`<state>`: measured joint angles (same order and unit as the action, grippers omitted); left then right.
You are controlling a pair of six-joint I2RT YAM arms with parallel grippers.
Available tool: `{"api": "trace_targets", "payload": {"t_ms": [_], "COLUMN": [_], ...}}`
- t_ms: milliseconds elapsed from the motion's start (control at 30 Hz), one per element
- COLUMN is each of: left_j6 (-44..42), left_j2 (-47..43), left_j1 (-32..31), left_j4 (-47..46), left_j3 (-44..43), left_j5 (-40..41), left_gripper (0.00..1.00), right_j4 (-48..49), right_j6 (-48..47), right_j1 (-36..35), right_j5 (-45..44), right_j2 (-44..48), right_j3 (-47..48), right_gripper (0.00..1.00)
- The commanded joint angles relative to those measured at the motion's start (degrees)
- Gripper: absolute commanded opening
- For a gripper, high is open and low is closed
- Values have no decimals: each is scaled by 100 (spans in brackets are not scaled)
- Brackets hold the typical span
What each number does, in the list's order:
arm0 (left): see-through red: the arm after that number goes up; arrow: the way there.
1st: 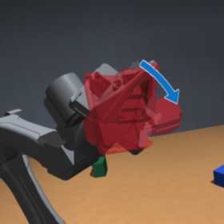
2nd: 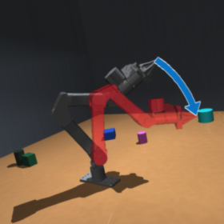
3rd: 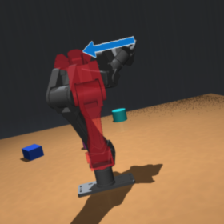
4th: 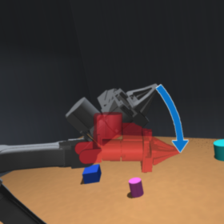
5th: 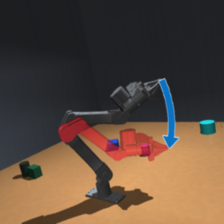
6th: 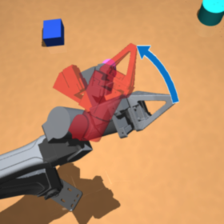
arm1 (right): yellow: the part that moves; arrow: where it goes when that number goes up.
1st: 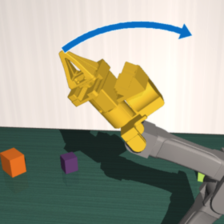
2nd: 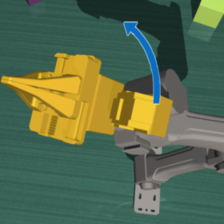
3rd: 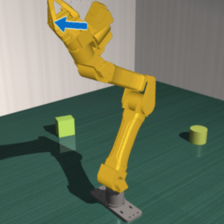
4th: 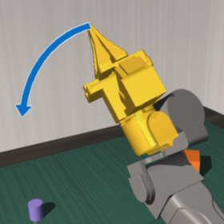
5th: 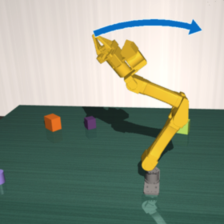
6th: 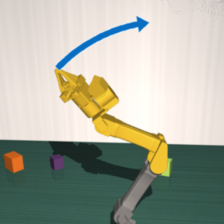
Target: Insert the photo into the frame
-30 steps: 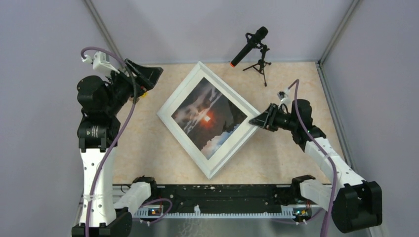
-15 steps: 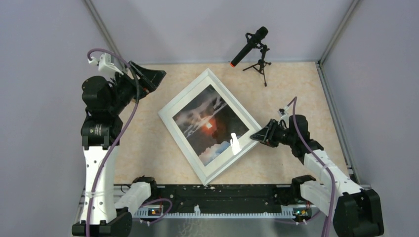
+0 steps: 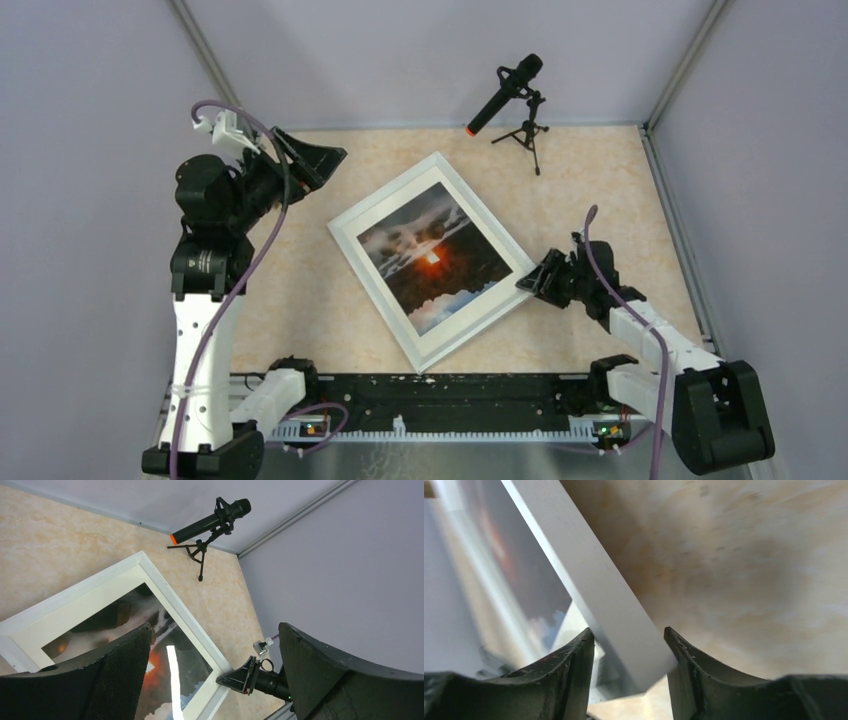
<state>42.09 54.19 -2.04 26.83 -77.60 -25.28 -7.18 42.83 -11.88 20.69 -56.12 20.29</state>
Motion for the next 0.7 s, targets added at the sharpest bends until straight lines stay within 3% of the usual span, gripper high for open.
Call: {"api": "trace_targets", "payload": {"t_ms": [0,100,133,167,300,433,667], "left_j6": [-38,-240,-323,-438,-878,-1347,-2427], "left_j2": [-83,-107,-117,-123,-143,-197,-518], "left_j1": [-57,-110,-126,-148,-239,-439,-995], "left_j4": [-312,-339,-345,-363,-562,-726,-587], "left_j3": [76,111,111,109,62,-65,-281], "left_j5": [-100,-113,-116,-169,-678,-973,-118], "left_gripper": [99,99,99,99,99,99,99], "right_j4": [-201,-1052,-1294,-1537,-2475,-3356,-4864], "right_j6": [-762,-993,-1006,-1006,-874,-1412,-2073], "right_j1": [19,19,19,19,-26,-61,-62], "right_j5": [-1545,-2035,-2202,-2303,-2343,-1485,-1570], "right_j2": [-353,-563,-537,-449,258,929,1455], "right_j3": [326,816,955,1076,1717,2774,4933], "right_gripper": [58,81,94,98,99,99,99]}}
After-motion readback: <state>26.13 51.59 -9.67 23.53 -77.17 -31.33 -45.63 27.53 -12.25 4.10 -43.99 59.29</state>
